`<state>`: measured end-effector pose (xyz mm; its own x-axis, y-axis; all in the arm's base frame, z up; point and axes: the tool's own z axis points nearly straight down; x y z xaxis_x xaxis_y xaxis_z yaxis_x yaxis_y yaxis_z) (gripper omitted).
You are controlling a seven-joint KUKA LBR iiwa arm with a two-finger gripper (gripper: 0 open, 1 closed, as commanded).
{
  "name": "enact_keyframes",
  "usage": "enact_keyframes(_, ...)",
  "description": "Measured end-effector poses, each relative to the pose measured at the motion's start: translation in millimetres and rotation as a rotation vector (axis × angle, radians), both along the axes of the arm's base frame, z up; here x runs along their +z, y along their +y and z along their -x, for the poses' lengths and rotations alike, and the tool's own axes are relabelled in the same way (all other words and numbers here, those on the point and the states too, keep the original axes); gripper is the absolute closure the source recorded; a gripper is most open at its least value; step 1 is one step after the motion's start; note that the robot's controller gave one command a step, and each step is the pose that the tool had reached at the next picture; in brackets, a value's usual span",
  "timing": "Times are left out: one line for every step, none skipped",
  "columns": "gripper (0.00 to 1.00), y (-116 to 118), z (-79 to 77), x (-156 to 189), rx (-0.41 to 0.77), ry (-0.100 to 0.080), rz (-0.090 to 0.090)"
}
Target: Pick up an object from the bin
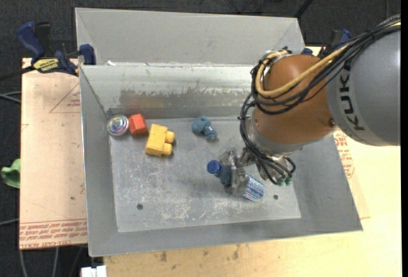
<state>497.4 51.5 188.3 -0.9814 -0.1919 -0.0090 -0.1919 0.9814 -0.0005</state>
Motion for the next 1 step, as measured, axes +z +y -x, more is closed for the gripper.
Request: enact_keyframes(1.00,11.6,2.8,167.0,0.003,-0.002,0.000)
